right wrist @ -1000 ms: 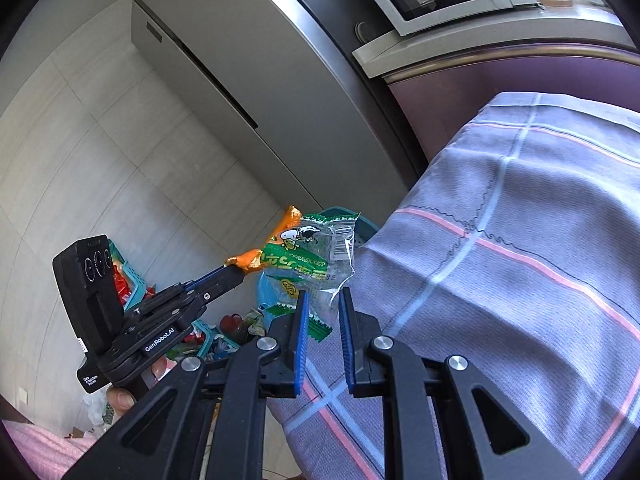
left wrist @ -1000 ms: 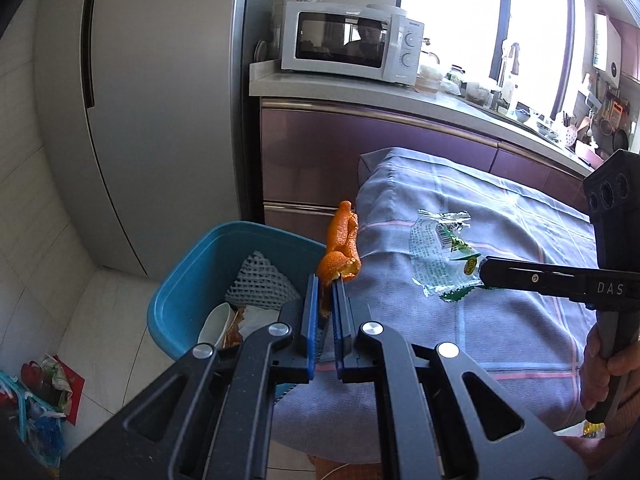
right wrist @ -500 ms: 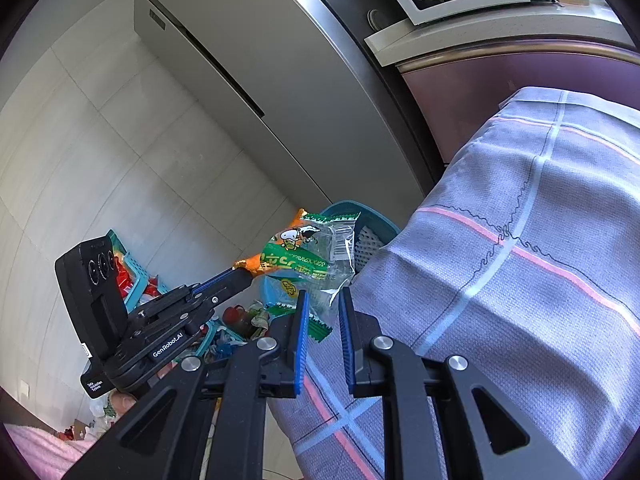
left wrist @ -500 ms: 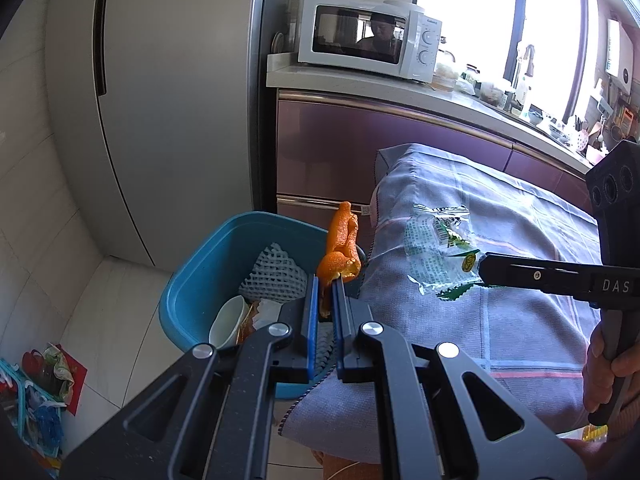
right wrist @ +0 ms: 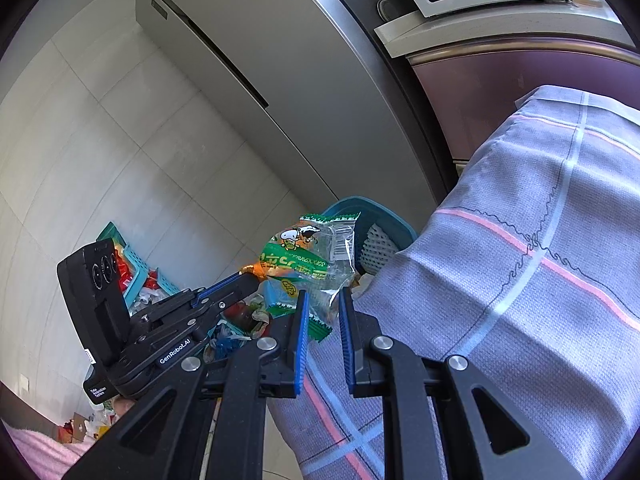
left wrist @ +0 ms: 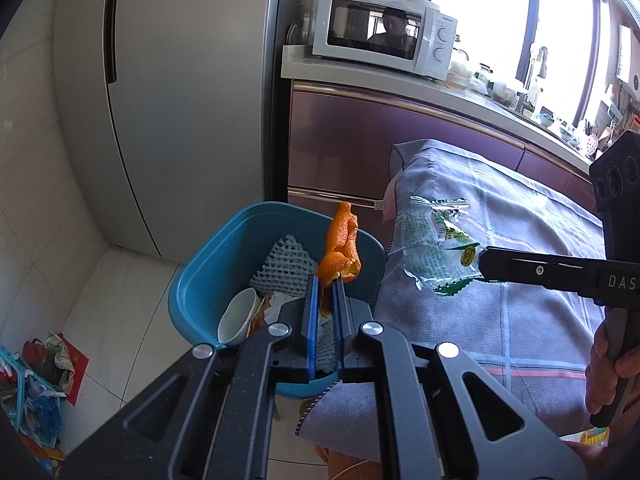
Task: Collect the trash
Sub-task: 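Carry the orange peel and clear wrapper over the teal bin with both tools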
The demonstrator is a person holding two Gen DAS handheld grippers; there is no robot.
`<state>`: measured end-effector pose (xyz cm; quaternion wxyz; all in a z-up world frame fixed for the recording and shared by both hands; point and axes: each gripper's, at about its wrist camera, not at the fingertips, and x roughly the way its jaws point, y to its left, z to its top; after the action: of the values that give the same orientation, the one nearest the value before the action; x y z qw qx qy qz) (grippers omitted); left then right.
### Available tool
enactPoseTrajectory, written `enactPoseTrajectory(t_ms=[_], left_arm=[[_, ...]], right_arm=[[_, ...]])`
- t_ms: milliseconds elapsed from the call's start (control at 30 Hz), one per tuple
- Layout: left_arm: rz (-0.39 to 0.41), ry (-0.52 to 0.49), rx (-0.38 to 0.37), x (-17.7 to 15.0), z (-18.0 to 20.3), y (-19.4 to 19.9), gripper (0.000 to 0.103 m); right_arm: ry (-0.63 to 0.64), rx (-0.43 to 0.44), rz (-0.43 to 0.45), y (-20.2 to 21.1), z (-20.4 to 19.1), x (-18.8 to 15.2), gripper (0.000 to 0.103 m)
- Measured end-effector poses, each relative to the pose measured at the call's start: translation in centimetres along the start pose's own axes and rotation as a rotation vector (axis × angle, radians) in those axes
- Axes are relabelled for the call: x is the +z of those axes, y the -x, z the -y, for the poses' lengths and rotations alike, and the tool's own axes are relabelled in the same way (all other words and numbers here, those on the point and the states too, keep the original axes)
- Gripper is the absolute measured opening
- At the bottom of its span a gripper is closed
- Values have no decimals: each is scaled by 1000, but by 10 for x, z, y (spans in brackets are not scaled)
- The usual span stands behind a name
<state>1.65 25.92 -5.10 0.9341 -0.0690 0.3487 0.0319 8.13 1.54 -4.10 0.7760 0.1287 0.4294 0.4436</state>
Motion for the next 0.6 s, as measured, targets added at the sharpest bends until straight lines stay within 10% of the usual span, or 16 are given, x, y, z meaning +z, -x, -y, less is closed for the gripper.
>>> enactPoseTrajectory(t_ms=[600], left_arm=[[-15, 23, 13, -4, -7, -7, 7]], right_arm=[[12, -5, -23, -17, -8, 5, 14]])
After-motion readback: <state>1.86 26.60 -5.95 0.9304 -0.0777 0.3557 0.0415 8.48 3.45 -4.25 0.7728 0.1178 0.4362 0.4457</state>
